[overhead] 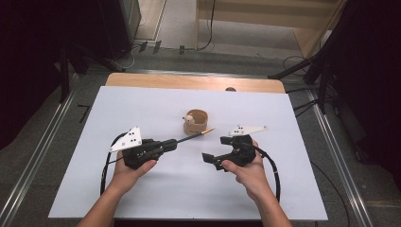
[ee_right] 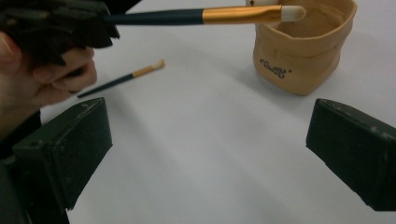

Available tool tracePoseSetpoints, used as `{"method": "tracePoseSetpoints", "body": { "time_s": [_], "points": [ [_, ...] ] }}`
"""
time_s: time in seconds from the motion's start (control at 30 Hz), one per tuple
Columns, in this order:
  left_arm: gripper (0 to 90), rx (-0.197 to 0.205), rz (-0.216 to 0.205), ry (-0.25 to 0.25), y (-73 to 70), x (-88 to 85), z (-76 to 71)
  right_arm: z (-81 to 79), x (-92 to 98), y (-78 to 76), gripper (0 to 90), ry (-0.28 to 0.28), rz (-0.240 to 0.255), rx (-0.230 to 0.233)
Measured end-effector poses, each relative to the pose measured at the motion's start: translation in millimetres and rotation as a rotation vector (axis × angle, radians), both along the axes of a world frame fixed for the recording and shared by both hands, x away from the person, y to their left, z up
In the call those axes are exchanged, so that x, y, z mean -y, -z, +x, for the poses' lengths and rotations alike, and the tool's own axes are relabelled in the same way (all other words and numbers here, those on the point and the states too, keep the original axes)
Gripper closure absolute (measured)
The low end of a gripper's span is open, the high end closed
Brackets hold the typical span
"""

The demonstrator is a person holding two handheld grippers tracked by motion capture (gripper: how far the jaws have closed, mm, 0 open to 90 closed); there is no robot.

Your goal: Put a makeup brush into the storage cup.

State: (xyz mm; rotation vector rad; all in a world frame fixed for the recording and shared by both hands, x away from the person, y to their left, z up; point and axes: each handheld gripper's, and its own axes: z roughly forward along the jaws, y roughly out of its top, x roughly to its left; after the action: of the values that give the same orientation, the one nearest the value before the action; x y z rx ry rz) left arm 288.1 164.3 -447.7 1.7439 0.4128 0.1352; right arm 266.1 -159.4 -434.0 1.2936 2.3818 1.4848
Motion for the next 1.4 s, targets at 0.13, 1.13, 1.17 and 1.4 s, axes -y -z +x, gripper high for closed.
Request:
{"method": "tracePoseSetpoints", "body": {
  "time_s": [0.13, 1.13, 1.17, 1.4],
  "points": [
    [86.6, -0.001, -0.001, -0.005, 0.0, 0.6, -0.3, -1.8, -2.2, 0.0, 1.1, 0.014, 0.066, -0.015],
    [86.6, 0.022, -0.014, -0.046, 1.8, 4.4, -4.4, -4.1, -12.4, 7.9, 6.6, 0.258, 0.496, -0.169],
    [86.6, 0.024, -0.012, -0.049, 1.8, 4.5, -4.6, -4.1, -12.5, 8.1, 7.1, 0.265, 0.504, -0.169],
    [86.6, 0.028, -0.013, -0.05, 1.9, 5.7, -5.4, -1.7, -15.0, 10.9, 13.2, 0.303, 0.582, -0.206]
  ]
}}
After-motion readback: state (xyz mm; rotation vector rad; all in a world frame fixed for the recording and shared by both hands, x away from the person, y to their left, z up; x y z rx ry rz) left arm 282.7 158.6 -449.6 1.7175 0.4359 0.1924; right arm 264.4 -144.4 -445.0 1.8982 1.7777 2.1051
